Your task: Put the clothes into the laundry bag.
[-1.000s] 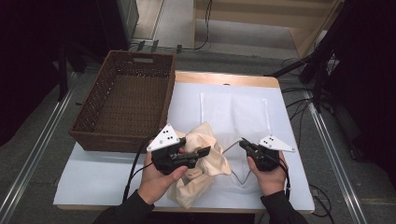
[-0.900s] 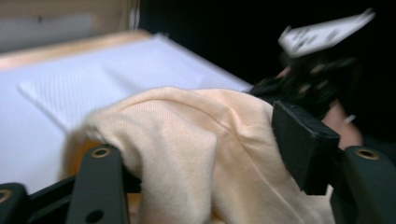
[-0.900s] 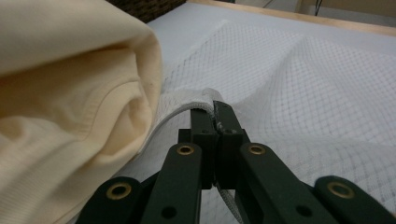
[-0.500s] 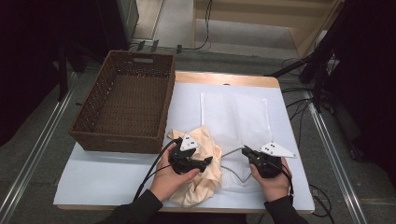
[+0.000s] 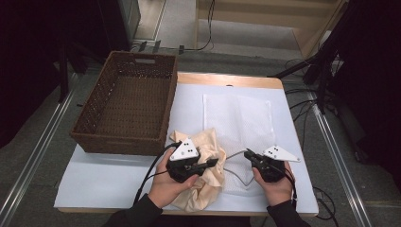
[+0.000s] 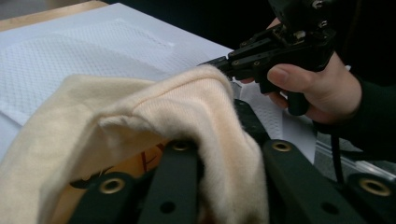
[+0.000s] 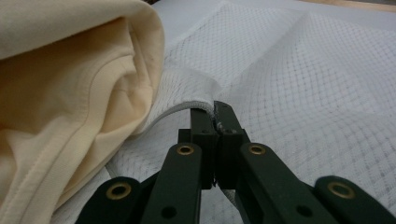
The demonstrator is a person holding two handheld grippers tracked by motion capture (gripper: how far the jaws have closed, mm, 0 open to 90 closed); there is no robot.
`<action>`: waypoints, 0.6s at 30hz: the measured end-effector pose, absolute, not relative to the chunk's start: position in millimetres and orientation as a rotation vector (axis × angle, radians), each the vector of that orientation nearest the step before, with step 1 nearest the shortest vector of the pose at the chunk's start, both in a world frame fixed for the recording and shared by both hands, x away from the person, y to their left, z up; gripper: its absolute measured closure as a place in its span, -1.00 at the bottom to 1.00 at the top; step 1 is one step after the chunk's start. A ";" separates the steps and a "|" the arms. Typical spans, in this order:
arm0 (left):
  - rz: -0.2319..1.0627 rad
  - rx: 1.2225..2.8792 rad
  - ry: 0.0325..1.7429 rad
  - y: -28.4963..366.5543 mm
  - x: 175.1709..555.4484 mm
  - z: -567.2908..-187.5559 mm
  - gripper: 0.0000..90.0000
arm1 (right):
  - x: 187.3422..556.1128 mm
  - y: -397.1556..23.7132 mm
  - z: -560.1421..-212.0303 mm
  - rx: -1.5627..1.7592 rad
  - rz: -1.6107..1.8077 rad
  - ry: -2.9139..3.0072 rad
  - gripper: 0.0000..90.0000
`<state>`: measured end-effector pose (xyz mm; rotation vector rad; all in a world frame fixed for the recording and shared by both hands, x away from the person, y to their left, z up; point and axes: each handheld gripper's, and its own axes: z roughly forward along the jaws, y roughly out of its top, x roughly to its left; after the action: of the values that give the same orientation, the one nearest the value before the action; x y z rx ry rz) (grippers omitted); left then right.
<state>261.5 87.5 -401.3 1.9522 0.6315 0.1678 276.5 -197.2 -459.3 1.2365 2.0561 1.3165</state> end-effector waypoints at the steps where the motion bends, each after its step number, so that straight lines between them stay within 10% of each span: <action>1: 0.202 1.958 0.655 86.1 262.4 -403.5 0.62 | 276.1 -196.7 -459.3 1.240 1.318 2.057 1.00; 6: 0.320 1.938 0.838 88.9 273.4 -420.8 -0.36 | 275.0 -195.1 -460.3 1.239 1.311 2.062 1.00; 15: 0.276 2.035 0.941 82.3 291.3 -459.1 -0.44 | 273.3 -194.5 -462.6 1.230 1.300 2.074 1.00; 18: 0.297 2.050 0.945 85.3 292.7 -459.6 -0.12 | 272.9 -195.3 -463.8 1.234 1.298 2.076 1.00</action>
<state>292.7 85.3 -459.6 2.0499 0.9447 0.2971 272.9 -195.3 -463.8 1.2341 2.0763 1.2980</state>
